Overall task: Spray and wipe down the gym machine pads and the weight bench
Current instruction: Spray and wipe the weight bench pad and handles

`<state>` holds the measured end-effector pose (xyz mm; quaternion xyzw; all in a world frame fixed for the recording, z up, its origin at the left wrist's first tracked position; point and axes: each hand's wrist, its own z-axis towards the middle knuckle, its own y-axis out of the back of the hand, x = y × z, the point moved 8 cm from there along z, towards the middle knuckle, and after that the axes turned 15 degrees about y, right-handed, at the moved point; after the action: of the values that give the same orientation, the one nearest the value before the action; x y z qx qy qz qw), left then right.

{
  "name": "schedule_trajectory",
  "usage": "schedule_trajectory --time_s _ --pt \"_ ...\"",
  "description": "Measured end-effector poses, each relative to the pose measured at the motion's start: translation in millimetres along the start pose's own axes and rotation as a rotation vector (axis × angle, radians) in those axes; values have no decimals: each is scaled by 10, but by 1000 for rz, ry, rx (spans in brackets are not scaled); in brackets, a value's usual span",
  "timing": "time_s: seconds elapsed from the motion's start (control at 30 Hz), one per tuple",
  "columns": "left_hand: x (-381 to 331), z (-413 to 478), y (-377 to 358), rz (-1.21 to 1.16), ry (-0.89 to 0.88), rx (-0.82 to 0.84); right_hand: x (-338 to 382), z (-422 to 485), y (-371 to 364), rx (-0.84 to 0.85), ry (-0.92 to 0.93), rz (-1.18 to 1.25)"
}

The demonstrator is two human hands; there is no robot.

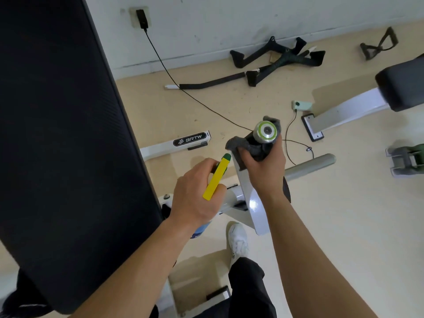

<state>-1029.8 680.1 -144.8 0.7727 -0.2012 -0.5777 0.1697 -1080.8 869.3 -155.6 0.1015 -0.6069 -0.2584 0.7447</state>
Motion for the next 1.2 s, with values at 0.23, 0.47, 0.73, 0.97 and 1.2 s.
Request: schedule_trajectory --time_s 0.23,0.47,0.73,0.97,1.2 --pt "18 64 -91 -6 9 22 25 -49 -42 -239 -40 -71" --pt "13 114 -158 -38 23 15 -200 -7 -97 -92 -153 -497" --pt "-7 172 -161 -46 75 -32 -416 -110 -227 77 -317 -580" --pt "-127 175 -90 -52 95 -87 -429 -51 -279 131 -371 -354" --pt "-166 118 -119 -69 109 -87 -48 -40 -59 -33 -374 198"
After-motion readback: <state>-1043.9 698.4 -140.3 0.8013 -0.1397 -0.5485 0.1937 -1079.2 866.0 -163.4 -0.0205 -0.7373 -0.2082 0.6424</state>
